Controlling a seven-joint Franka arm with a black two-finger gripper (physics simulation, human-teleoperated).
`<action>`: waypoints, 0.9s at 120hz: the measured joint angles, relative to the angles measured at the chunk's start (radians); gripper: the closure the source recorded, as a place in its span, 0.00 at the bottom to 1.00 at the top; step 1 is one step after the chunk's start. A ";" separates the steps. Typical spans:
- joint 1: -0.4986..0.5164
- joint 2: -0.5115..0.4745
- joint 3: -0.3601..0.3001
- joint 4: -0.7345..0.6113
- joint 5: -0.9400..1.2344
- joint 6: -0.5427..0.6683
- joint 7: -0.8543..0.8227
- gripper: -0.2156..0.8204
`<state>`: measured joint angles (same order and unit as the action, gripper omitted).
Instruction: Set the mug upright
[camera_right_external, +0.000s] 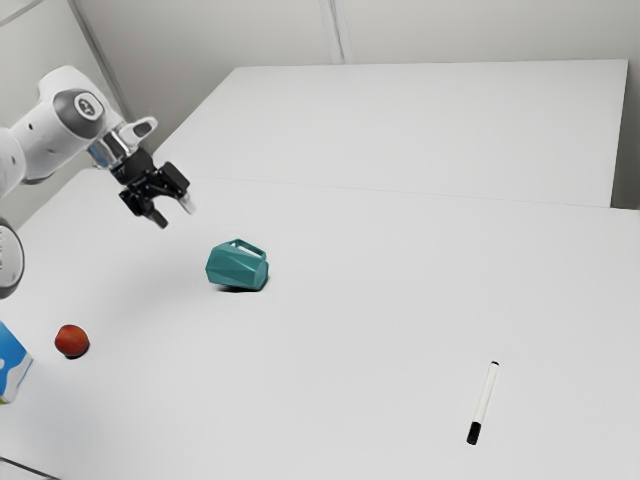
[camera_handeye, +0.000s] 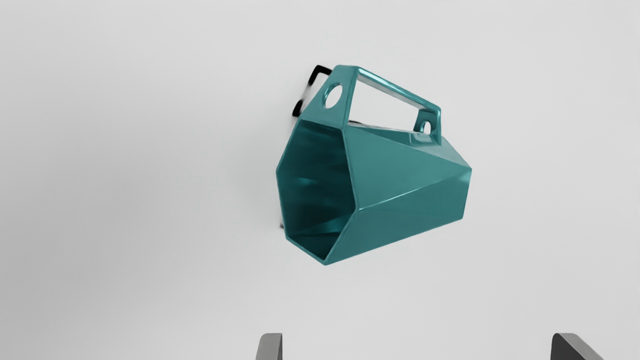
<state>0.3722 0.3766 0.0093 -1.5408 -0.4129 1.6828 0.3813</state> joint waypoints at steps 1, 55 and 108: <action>0.001 0.003 0.000 -0.001 -0.005 0.002 0.004 0.23; 0.035 0.130 0.000 -0.021 -0.212 0.059 0.201 0.23; 0.042 0.182 0.000 -0.106 -0.457 0.061 0.379 0.23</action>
<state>0.4142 0.5582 0.0092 -1.6466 -0.8696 1.7437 0.7599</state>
